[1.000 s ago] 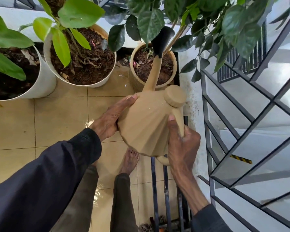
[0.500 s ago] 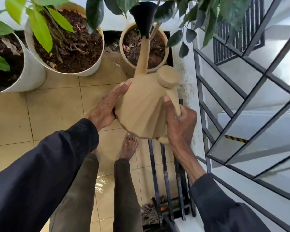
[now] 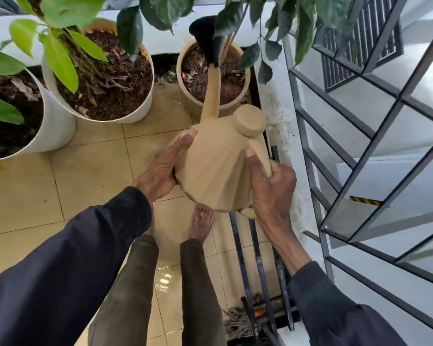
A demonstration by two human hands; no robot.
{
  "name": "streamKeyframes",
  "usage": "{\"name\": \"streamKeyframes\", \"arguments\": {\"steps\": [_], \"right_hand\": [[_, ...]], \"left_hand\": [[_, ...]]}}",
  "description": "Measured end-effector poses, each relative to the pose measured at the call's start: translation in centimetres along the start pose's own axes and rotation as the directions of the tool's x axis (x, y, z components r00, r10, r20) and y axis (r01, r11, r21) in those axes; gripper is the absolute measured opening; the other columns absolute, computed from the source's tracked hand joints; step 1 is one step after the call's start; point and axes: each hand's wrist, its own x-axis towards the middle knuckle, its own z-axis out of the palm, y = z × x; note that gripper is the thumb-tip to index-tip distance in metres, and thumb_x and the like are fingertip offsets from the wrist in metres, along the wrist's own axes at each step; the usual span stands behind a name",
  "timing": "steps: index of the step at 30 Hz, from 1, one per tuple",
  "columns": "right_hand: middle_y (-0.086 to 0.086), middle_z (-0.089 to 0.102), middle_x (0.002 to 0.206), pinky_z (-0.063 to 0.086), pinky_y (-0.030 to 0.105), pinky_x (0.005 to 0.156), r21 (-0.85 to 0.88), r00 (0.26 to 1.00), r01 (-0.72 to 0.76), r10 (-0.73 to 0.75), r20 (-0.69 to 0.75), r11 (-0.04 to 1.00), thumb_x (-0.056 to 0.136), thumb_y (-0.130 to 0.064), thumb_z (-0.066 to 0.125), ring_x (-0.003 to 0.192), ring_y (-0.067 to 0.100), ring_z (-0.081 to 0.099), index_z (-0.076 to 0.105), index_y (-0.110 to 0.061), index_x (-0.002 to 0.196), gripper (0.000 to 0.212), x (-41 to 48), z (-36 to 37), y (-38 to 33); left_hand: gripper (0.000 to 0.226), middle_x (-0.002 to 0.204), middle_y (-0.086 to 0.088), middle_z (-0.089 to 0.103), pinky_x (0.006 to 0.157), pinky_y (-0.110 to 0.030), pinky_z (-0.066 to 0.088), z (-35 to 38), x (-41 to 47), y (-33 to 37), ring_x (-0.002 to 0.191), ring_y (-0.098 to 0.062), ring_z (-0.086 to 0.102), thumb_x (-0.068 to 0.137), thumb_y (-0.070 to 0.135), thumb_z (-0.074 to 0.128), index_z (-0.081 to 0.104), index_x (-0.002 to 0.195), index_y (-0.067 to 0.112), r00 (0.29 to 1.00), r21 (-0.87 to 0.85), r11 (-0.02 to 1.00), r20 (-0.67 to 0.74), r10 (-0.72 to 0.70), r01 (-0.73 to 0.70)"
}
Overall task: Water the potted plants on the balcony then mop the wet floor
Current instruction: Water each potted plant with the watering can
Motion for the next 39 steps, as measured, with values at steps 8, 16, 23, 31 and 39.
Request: {"name": "streamKeyframes", "arguments": {"steps": [8,16,23,31,39], "right_hand": [[-0.013,0.039,0.046,0.03,0.013,0.043,-0.025,0.999,-0.024,0.024,-0.021,0.999,0.098,-0.032,0.075,0.042,0.006,0.035,0.047,-0.008,0.055,0.056,-0.1,-0.2,-0.1],[-0.02,0.043,0.039,0.034,0.01,0.042,-0.015,0.998,-0.056,0.057,0.034,0.998,0.098,-0.029,0.074,0.038,0.001,0.042,0.043,-0.023,0.051,0.057,-0.9,-0.2,-1.2],[-0.016,0.048,0.041,0.04,0.021,0.038,-0.067,0.988,-0.067,0.076,0.135,0.995,0.096,-0.039,0.073,0.04,0.004,0.046,0.05,-0.016,0.053,0.054,-2.0,1.4,-3.9],[-0.014,0.05,0.043,0.038,0.016,0.039,-0.156,0.956,0.0,0.046,0.291,0.988,0.093,-0.046,0.07,0.039,0.005,0.046,0.05,-0.019,0.053,0.052,-2.8,4.6,-7.6],[-0.016,0.053,0.046,0.036,0.009,0.044,-0.236,0.879,0.185,-0.053,0.473,0.954,0.099,-0.034,0.07,0.043,-0.004,0.05,0.055,-0.023,0.058,0.045,-2.5,8.9,-12.8]], "left_hand": [[0.046,0.118,0.003,0.074,0.067,-0.031,0.058,0.1,0.4,-0.2,0.099,-0.014,0.07,0.086,0.055,0.068,0.063,0.129,0.038,1.0,0.006,1.0,0.018,0.009,-0.009],[0.052,0.125,-0.001,0.071,0.09,-0.043,0.057,-0.8,-0.3,-1.0,0.118,-0.024,0.065,0.081,0.058,0.074,0.066,0.127,0.036,1.0,-0.011,1.0,-0.015,0.018,-0.018],[0.049,0.118,0.003,0.073,0.103,-0.049,0.051,-3.6,-3.2,-1.4,0.117,-0.022,0.065,0.079,0.06,0.073,0.068,0.123,0.038,0.996,-0.046,0.998,-0.079,0.046,-0.049],[0.067,0.124,0.006,0.07,0.103,-0.05,0.05,-7.8,-6.4,-2.2,0.121,-0.022,0.061,0.067,0.071,0.075,0.064,0.127,0.043,0.985,-0.137,0.989,-0.168,0.033,-0.057],[0.081,0.13,0.001,0.068,0.104,-0.061,0.046,-11.7,-9.0,-2.7,0.125,-0.028,0.059,0.062,0.076,0.078,0.061,0.132,0.04,0.989,-0.287,0.958,-0.134,-0.06,0.019]]}}
